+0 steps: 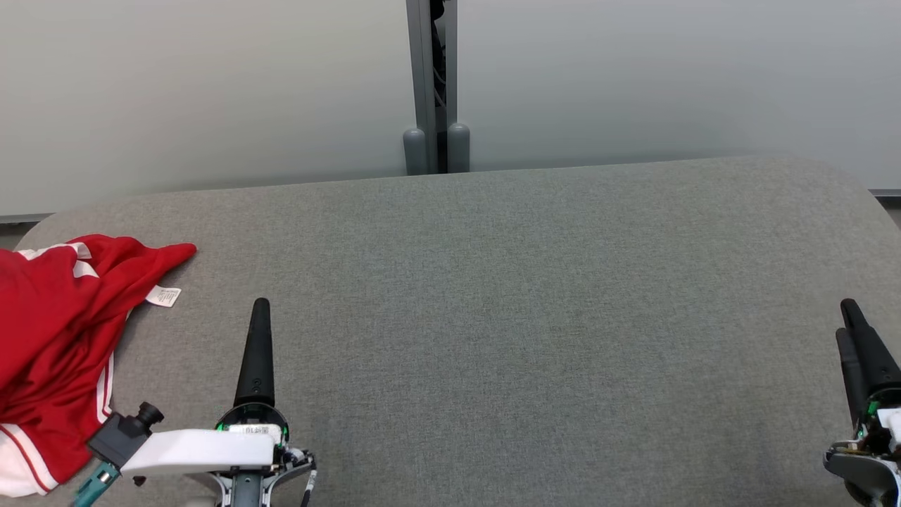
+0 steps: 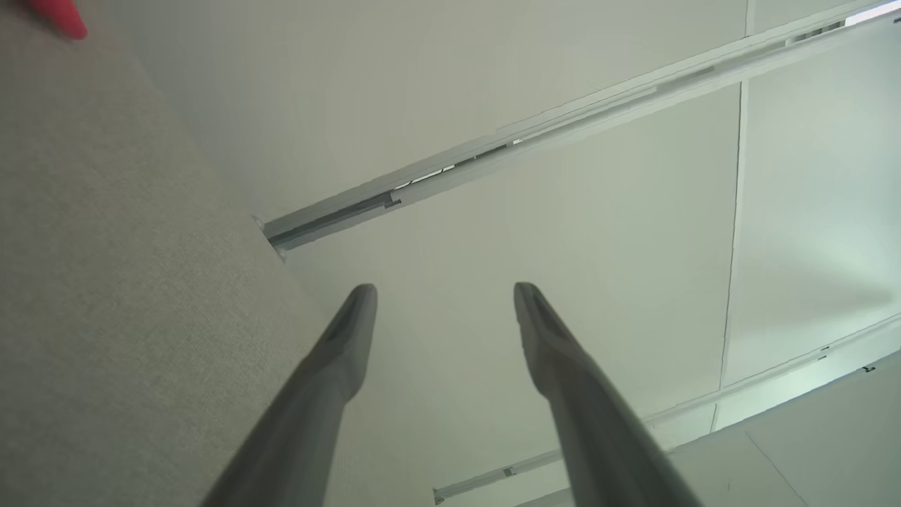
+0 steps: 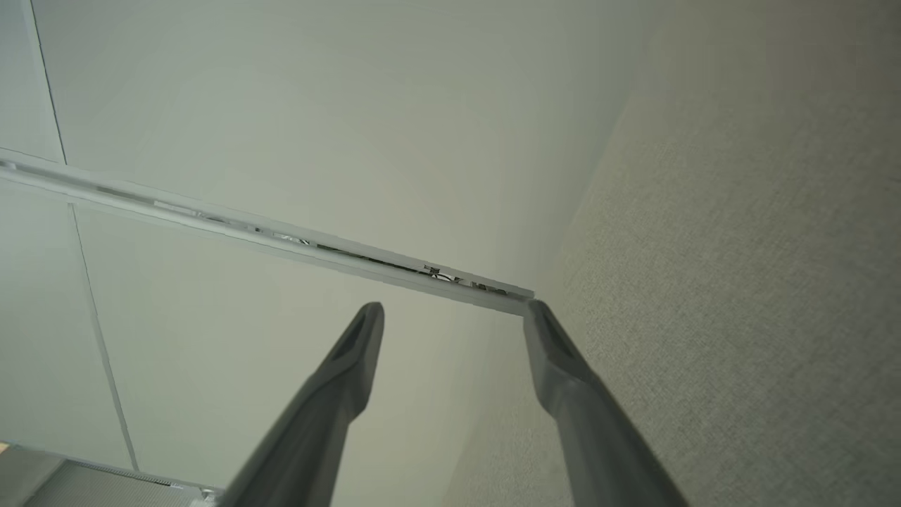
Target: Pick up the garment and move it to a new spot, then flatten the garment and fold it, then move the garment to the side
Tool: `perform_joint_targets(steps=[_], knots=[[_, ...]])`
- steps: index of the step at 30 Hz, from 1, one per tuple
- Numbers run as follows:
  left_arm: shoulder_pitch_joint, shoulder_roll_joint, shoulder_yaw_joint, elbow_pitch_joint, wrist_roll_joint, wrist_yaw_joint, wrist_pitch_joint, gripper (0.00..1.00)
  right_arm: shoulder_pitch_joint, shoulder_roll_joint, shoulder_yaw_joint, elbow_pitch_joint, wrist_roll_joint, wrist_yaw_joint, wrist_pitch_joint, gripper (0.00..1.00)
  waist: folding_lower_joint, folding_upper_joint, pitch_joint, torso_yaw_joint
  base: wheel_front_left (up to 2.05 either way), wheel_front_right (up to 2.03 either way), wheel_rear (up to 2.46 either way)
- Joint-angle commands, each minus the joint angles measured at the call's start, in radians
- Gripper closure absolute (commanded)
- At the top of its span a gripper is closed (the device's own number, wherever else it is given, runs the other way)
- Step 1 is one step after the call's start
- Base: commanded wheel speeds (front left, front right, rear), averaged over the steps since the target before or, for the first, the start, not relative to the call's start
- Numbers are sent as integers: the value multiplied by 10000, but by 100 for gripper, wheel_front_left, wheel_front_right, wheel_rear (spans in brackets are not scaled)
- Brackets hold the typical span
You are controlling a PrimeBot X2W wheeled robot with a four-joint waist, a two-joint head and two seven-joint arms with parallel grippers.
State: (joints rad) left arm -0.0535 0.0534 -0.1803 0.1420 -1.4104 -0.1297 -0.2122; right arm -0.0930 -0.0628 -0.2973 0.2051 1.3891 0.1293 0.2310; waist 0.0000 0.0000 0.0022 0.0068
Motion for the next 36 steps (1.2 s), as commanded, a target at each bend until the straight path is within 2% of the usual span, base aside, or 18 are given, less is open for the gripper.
perform_joint_targets(steps=[1,13,19,29,36], knots=[[-450,67,72,-303,681,-8,-39,0,-217,-194,147,-346,-586,13,-215,0,0,0,-1,9,0,0,0],[-644,121,46,-974,4075,2,-124,0,-189,-375,923,-1311,-4432,14,-1059,0,0,0,-1,71,0,0,0],[-649,254,-56,-913,5474,166,-161,0,-106,-316,1225,-1470,-5991,15,-1425,0,0,0,-12,90,0,0,0],[-724,508,-158,-571,7315,469,117,0,34,-328,1837,-1631,-7595,16,-1953,0,0,0,-41,128,0,0,0],[-732,539,-89,-446,8080,716,388,0,62,-357,2100,-1608,-8340,17,-2267,0,0,0,-57,146,0,0,0]])
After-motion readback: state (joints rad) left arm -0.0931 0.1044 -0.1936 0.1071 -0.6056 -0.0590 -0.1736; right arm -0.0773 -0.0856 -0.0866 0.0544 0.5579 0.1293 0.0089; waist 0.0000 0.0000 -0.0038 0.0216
